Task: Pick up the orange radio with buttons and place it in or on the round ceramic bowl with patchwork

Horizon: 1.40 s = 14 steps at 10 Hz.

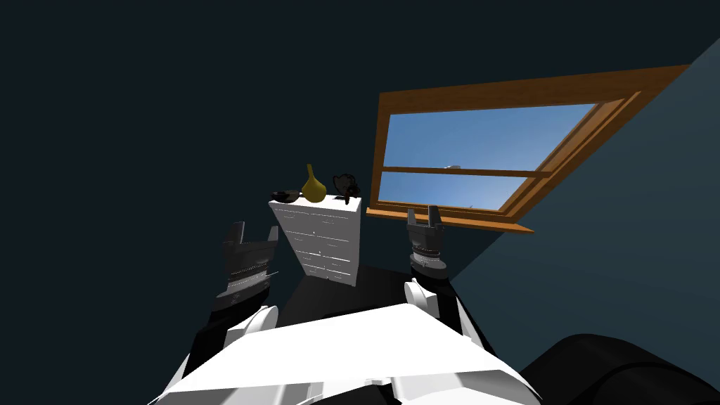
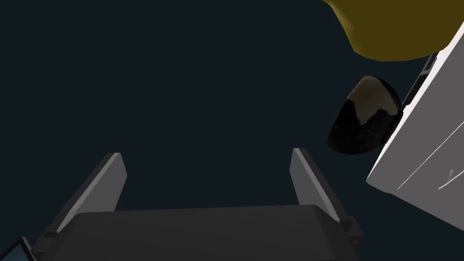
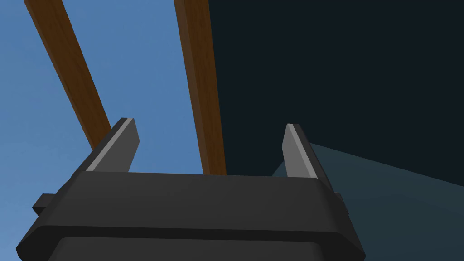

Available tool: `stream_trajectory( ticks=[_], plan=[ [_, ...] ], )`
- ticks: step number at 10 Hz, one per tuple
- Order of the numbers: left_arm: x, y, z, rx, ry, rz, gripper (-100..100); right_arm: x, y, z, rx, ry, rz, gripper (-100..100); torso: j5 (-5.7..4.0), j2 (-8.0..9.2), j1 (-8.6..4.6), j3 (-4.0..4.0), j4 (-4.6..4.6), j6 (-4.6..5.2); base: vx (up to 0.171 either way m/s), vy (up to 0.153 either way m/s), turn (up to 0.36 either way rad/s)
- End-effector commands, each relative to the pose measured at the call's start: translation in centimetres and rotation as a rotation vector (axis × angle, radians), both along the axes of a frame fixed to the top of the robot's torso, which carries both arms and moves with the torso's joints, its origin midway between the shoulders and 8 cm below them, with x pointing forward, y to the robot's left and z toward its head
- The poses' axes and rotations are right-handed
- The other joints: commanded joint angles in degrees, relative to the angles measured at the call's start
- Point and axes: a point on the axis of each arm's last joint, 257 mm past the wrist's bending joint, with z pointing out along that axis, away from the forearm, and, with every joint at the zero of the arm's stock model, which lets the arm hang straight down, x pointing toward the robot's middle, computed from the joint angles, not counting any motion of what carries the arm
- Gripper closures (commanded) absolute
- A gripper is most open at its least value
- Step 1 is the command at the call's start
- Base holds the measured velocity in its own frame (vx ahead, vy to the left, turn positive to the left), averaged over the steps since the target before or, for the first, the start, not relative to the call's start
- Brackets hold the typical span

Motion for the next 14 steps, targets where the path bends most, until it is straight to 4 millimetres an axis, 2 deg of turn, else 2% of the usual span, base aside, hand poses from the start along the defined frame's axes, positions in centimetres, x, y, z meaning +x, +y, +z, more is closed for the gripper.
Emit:
stream_trajectory(
  ticks=[1, 4, 9, 10, 11, 12, 13, 14],
  plan=[
    [0.5, -0.5, 0.2, 0.021, 0.013, -0.028, -100, 0.0, 0.0, 0.0, 0.000, 0.000, 0.000, 0, 0.00, 0.00, 0.00, 0.00, 0.00, 0.00, -0.019, -0.005, 0.024],
    [2.3, -1.7, 0.7, 0.051, 0.048, -0.098, -100, 0.0, 0.0, 0.0, 0.000, 0.000, 0.000, 0, -0.01, 0.23, -0.02, 0.13, 0.05, 0.00, -0.073, -0.011, 0.026],
    [4.3, -2.6, 0.5, 0.058, 0.111, -0.147, -100, 0.0, 0.0, 0.0, 0.000, 0.000, 0.000, 0, 0.00, 0.20, -0.01, 0.12, 0.04, 0.00, -0.054, -0.006, 0.007],
    [5.0, -3.2, 1.0, 0.064, 0.116, -0.173, -100, 0.0, 0.0, 0.0, 0.000, 0.000, 0.000, 0, 0.00, 0.19, -0.03, 0.11, 0.05, 0.00, -0.055, -0.010, -0.001],
    [5.4, -3.1, 0.5, 0.061, 0.142, -0.172, -100, 0.0, 0.0, 0.0, 0.000, 0.000, 0.000, 0, -0.01, 0.19, -0.03, 0.11, 0.04, 0.01, -0.048, -0.009, -0.005],
    [6.0, -3.7, 1.2, 0.069, 0.142, -0.198, -100, 0.0, 0.0, 0.0, 0.000, 0.000, 0.000, 0, -0.01, 0.18, -0.04, 0.11, 0.04, 0.00, -0.052, -0.015, -0.013],
    [6.5, -3.7, 0.5, 0.066, 0.173, -0.197, -100, 0.0, 0.0, 0.0, 0.000, 0.000, 0.000, 0, -0.01, 0.19, -0.06, 0.11, 0.04, 0.01, -0.047, -0.008, -0.009],
    [7.1, -4.3, 1.3, 0.075, 0.171, -0.223, -100, 0.0, 0.0, 0.0, 0.000, 0.000, 0.000, 0, -0.01, 0.17, -0.03, 0.10, 0.04, 0.00, -0.058, -0.012, -0.028]
  ],
)
